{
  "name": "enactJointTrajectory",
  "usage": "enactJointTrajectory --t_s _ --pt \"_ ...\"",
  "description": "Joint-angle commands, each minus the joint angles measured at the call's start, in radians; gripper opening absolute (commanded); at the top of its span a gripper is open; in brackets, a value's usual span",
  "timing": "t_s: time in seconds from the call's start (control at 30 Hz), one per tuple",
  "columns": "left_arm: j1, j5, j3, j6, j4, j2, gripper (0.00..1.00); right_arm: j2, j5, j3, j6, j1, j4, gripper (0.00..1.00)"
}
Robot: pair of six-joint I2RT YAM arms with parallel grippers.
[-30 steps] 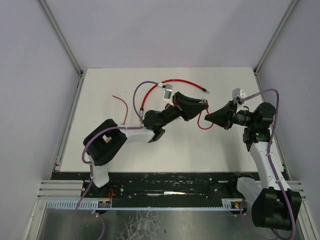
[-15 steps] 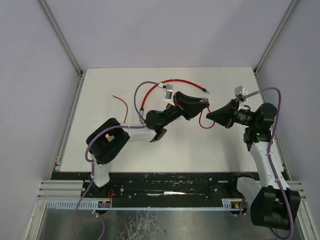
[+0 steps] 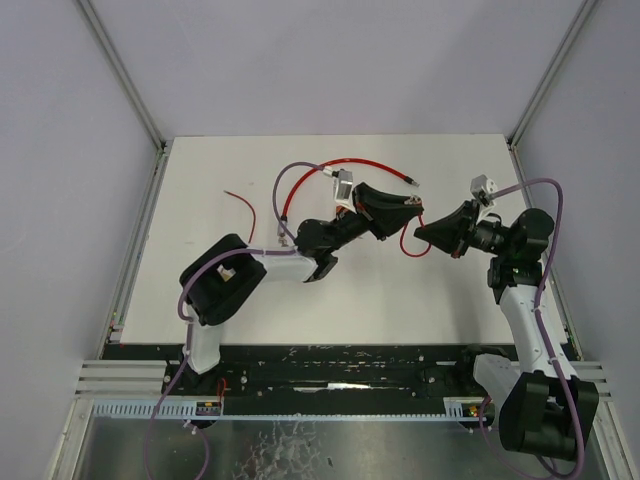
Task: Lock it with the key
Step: Lock the lock.
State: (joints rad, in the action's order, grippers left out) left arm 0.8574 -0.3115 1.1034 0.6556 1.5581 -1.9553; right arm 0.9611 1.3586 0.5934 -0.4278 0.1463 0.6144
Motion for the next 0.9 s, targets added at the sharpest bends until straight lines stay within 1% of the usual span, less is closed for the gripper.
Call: enactJointTrajectory --t_s 0.0,0.07,0.13,0.2,0.27,0.37,0.47,0.6,0.7,0.87 --pt "0.028 -0.106 0.006 -0.080 -0.045 -0.038 0.00 -0.029 -0.033 0.067 0.190 -0.008 -0.099 0.02" --pt "0.026 -0.117 0.007 -0.095 -0.047 -0.041 0.00 -0.029 -0.033 0.077 0.247 -0.008 -0.156 0.05" --pt "0.022 -0.125 0.006 -0.104 -0.049 -0.041 0.00 -0.030 -0.038 0.082 0.274 -0.008 -0.195 0.13" --pt "0.015 -0.134 0.006 -0.109 -0.052 -0.043 0.00 -0.032 -0.036 0.086 0.296 -0.007 -0.215 0.19" --pt "0.011 -0.140 0.004 -0.124 -0.057 -0.041 0.00 -0.034 -0.036 0.094 0.321 -0.007 -0.245 0.30" --pt "0.001 -0.150 0.002 -0.141 -0.067 -0.034 0.00 -0.036 -0.033 0.116 0.386 -0.007 -0.324 0.42" --pt "-0.008 -0.159 -0.008 -0.184 -0.087 -0.018 0.00 -0.041 -0.035 0.148 0.483 -0.006 -0.433 0.51" --pt "-0.029 -0.160 -0.033 -0.224 -0.099 0.014 0.00 -0.047 -0.047 0.193 0.692 -0.001 -0.638 0.63" --pt "-0.050 -0.168 -0.046 -0.222 -0.088 0.024 0.00 -0.042 -0.076 0.205 0.780 0.000 -0.716 0.68" --pt "-0.076 -0.215 -0.064 -0.253 -0.084 0.044 0.00 -0.038 -0.090 0.215 0.839 0.001 -0.771 0.69"
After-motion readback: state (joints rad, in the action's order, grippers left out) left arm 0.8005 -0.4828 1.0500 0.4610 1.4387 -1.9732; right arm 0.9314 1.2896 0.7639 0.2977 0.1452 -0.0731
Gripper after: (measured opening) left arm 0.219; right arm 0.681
